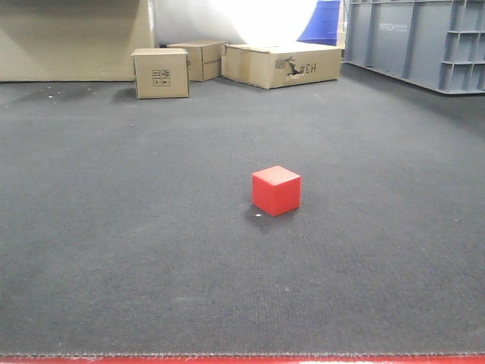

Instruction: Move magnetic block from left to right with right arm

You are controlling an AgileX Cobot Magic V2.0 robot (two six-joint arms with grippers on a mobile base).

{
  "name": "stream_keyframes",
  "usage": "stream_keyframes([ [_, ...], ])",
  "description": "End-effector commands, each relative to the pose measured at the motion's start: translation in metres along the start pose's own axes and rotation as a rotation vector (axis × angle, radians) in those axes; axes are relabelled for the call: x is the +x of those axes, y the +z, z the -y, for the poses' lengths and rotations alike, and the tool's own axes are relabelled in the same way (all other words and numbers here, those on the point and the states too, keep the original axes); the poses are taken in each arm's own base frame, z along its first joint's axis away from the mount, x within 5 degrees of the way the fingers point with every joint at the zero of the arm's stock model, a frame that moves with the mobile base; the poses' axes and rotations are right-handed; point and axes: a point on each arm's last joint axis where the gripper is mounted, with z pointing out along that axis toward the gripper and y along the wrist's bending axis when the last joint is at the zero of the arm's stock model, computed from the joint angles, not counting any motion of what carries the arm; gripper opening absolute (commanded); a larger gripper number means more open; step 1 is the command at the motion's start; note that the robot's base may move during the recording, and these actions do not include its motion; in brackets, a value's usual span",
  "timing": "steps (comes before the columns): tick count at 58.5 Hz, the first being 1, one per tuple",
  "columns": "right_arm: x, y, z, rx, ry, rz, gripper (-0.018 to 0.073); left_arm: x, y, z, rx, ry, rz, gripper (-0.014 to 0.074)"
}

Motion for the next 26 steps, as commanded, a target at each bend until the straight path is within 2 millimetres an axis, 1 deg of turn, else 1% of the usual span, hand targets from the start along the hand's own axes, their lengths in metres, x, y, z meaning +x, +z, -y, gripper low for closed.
stream_keyframes([
  [1,-0.0078,-0.0019,0.0006,0.009,-0.013,0.104,0.0057,-0.0049,-0.0007,-0.0001,0.003,-0.011,0.079,-0.0126],
  [26,-0.0078,-0.0019,0.0006,0.009,-0.013,0.104,0.0057,-0.0049,-0.0007,-0.0001,0.003,-0.011,0.079,-0.0126],
])
